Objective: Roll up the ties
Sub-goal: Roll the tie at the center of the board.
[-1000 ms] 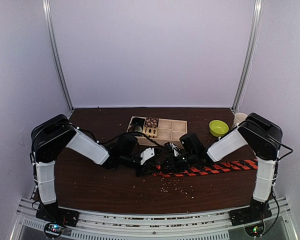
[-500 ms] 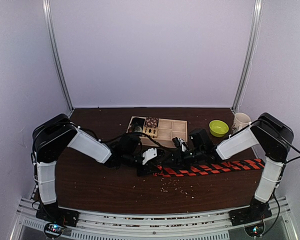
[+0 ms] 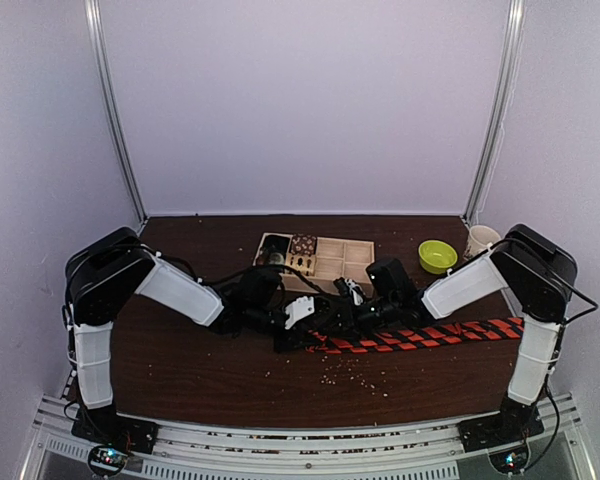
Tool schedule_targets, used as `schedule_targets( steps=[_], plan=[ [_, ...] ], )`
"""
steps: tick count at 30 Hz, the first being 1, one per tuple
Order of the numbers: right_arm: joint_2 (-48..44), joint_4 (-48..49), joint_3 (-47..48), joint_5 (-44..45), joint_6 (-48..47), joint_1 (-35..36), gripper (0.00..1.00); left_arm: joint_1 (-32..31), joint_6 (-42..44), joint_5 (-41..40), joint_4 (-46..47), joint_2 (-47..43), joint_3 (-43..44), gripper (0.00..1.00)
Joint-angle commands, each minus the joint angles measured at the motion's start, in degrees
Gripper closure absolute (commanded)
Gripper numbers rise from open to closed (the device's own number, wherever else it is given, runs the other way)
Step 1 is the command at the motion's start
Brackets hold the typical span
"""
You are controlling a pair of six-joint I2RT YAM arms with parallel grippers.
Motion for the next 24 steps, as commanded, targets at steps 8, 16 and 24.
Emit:
schedule_targets(
  steps=[8, 16, 24],
  plan=[
    [0.7, -2.3, -1.1, 1.7, -1.9, 0.1, 1.0, -0.1, -2.7, -6.5, 1.0, -4.8, -9.4, 0.34],
    [0.1, 0.0, -2.7, 1.6, -1.2, 0.0, 1.0, -0.2, -4.4, -4.9, 8.2, -6.0, -11.4, 0.12],
    [-0.5, 1.7, -3.7, 1.5, -0.5, -0.1, 1.0, -2.0, -5.6, -4.7, 10.3, 2.3, -4.9, 0.14]
  ],
)
